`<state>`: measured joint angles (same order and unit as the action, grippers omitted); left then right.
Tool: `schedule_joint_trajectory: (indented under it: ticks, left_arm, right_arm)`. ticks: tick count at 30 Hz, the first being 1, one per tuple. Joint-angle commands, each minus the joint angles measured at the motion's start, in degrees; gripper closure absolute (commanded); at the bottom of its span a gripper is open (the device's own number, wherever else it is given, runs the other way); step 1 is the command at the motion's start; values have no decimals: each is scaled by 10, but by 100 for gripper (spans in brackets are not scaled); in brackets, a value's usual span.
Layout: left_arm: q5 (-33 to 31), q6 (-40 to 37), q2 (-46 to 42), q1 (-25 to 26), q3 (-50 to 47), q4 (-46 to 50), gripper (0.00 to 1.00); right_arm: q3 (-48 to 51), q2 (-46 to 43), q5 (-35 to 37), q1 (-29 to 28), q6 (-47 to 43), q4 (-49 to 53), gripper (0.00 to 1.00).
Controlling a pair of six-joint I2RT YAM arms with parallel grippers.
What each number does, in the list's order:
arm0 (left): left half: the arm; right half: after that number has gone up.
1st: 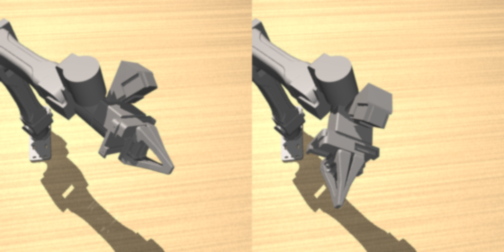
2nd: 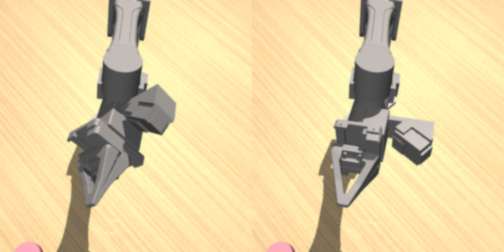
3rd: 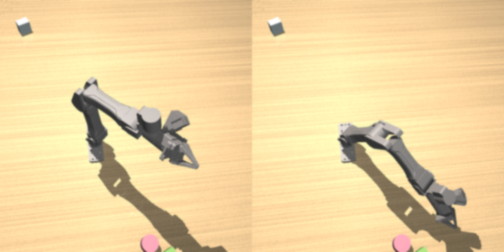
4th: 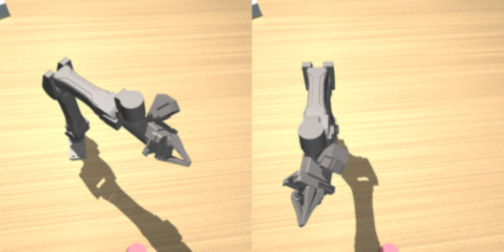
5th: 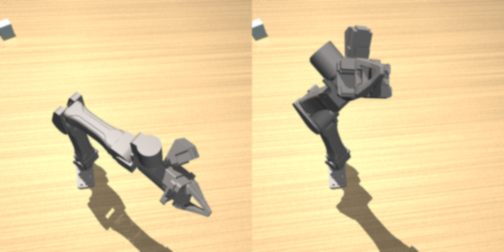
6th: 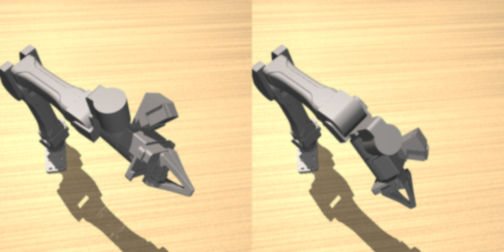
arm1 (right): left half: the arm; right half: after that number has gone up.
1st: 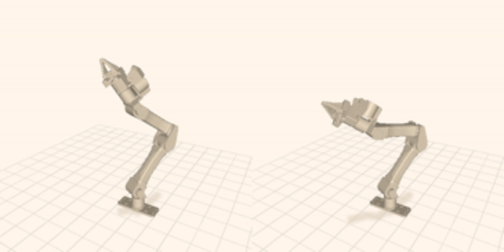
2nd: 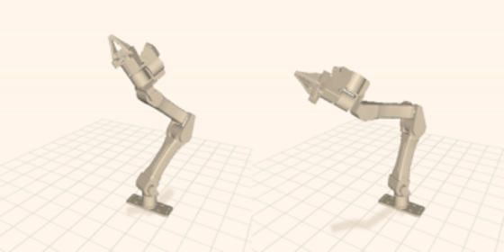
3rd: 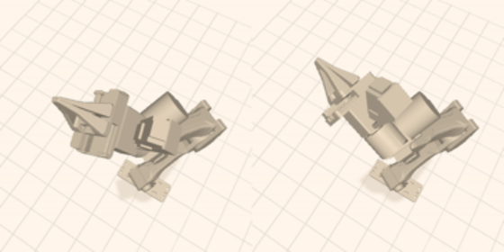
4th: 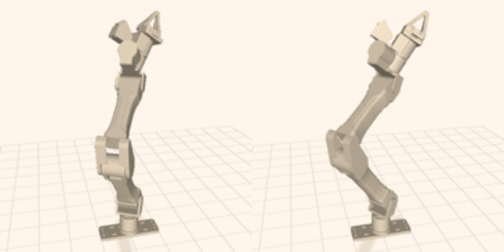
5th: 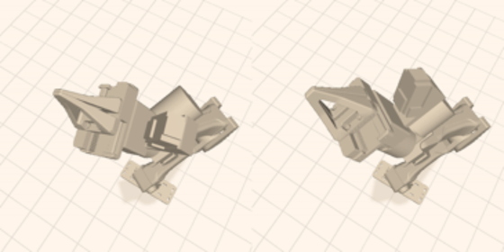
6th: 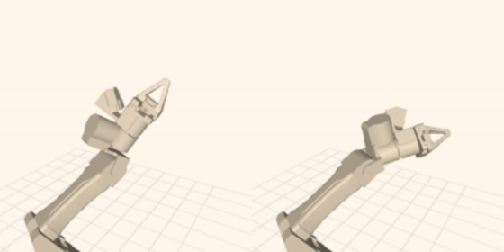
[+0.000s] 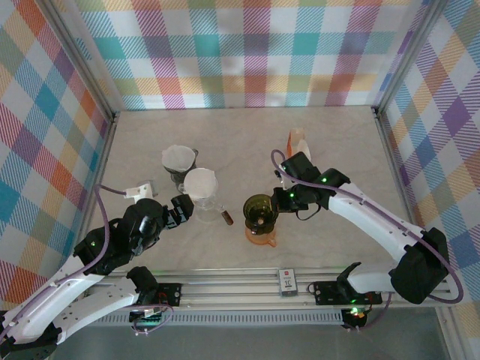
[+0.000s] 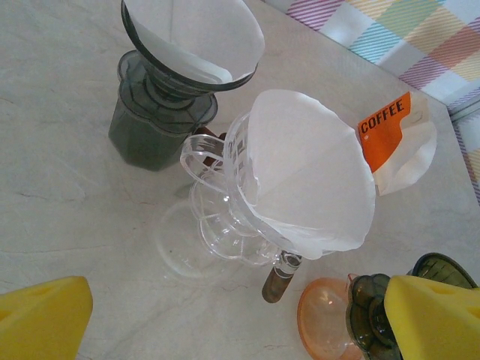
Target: Place the coffee filter in the dripper
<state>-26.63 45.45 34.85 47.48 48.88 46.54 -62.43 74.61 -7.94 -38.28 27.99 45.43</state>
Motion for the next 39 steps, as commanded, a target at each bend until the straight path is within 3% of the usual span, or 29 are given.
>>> schedule_joint_trajectory:
  ticks: [1, 7, 10, 17, 22, 30, 39]
  left_arm:
    - [-11, 5, -1, -6, -6, 4, 0]
    - [-10, 6, 0, -6, -7, 1, 0]
    - [-9, 7, 2, -6, -7, 1, 0]
    - [-9, 7, 1, -6, -5, 2, 0]
    - [-10, 1, 3, -6, -2, -4, 0]
    - [-6, -15, 14, -6, 16, -8, 0]
    - [8, -17, 25, -6, 20, -18, 0]
  right_arm:
    - [11, -14, 11, -4, -6, 8, 100]
    - [16, -24, 19, -5, -5, 11, 87]
    - [20, -30, 18, -5, -3, 7, 69]
    - [9, -49, 37, -5, -3, 5, 37]
    - [-22, -58, 97, -2, -15, -4, 28]
    - [-61, -24, 137, 89, -34, -97, 33]
    - [-155, 159, 209, 177, -81, -156, 49]
